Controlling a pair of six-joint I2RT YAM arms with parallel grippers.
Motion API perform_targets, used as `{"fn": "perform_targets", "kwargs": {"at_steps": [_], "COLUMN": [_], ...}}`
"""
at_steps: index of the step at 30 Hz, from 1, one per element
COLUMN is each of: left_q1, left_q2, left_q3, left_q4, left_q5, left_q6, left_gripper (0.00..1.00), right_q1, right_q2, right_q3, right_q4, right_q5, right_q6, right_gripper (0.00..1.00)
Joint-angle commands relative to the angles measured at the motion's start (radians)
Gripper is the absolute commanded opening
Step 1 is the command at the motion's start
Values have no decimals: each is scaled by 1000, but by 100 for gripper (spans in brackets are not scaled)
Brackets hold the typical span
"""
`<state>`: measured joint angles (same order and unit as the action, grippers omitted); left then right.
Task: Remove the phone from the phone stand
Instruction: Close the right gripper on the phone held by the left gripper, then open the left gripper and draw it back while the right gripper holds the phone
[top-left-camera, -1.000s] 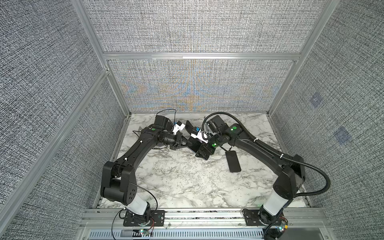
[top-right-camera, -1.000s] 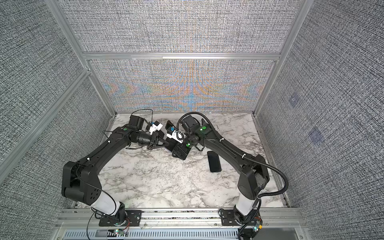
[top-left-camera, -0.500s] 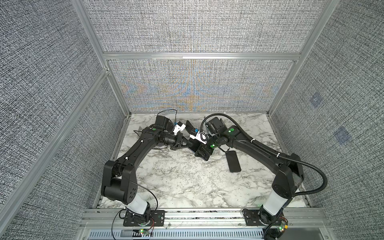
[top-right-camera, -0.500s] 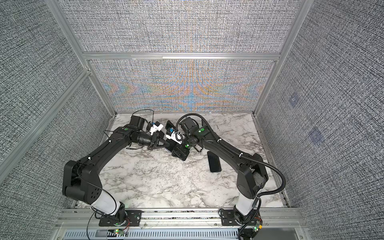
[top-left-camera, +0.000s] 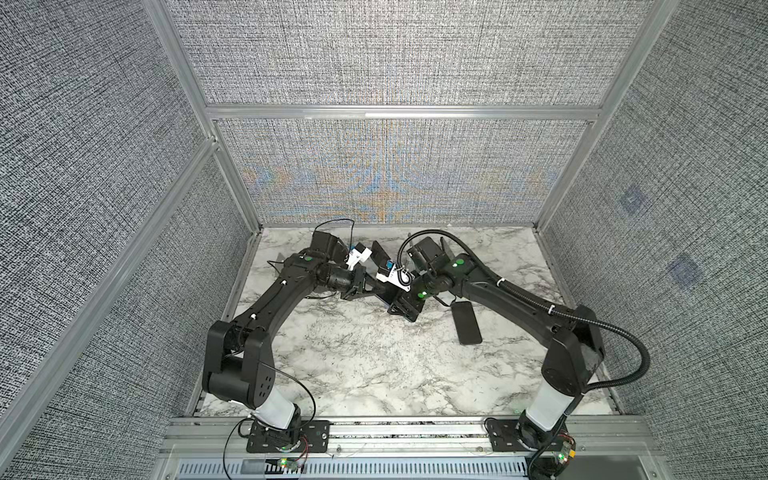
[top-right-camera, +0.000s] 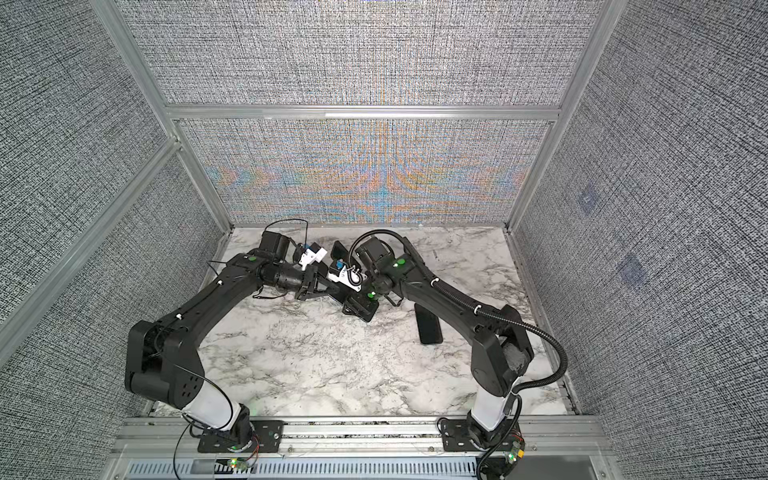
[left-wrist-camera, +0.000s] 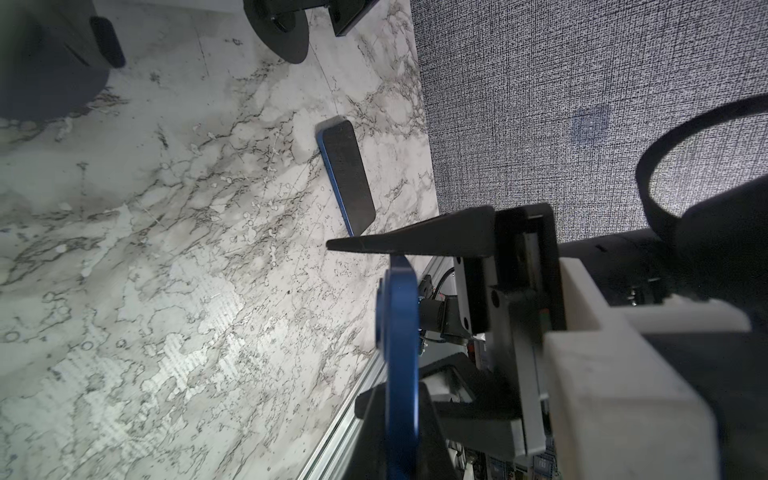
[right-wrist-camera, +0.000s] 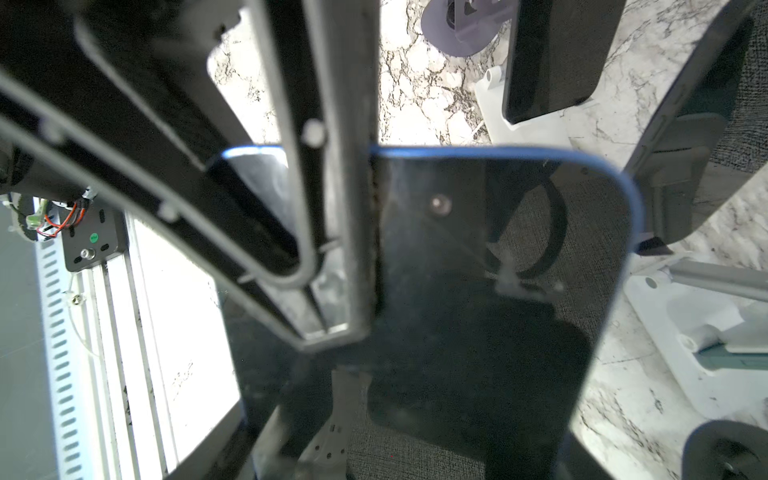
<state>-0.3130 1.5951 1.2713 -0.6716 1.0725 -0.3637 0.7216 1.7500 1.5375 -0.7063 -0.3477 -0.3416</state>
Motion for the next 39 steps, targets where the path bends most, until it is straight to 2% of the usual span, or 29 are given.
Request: {"fn": "perform_targets", "kwargs": {"at_steps": [1, 7, 9, 10, 12, 15, 22, 25, 28, 30, 32, 35, 39], "left_q1": [-1, -1, -1, -2, 0, 0, 53, 104, 153, 174, 181, 187, 215], "left_q2": [0, 0, -1, -1, -1, -5, -40, -47, -36, -25, -9, 10, -35], "left_q3": [4, 0, 0, 0, 0, -1, 25, 59, 126, 190, 257, 326, 234], "left_q4": [4, 15, 19, 22, 23, 19, -3, -18, -52, -89, -129, -165, -52], "left_q5": [55, 48, 47, 47, 42, 37, 19, 7, -41, -123, -261, -443, -484], "left_q6": [15, 11, 7, 7, 8, 10, 38, 58, 103, 139, 184, 254, 249], "left_gripper": [0, 0, 24, 30, 42, 50, 53, 53, 53, 53, 57, 60, 61], "right_q1": [1, 1, 2, 1, 1, 0, -7, -9, -10, -8, -8, -10, -9], "right_q2": [2, 1, 1, -1, 2, -4, -117, -183, -234, -266, -288, -268, -217], "right_q3": [5, 4, 4, 5, 9, 17, -76, -126, -177, -223, -278, -330, -376], "right_q4": [13, 18, 18, 17, 4, -32, -76, -101, -136, -144, -133, -113, -46], "right_q5": [21, 25, 28, 27, 24, 30, 121, 190, 296, 380, 422, 451, 482], "right_q6": [15, 36, 48, 53, 78, 113, 232, 331, 490, 618, 719, 788, 807], "right_gripper": [63, 56, 55, 55, 54, 51, 48, 48, 45, 42, 42, 41, 40]}}
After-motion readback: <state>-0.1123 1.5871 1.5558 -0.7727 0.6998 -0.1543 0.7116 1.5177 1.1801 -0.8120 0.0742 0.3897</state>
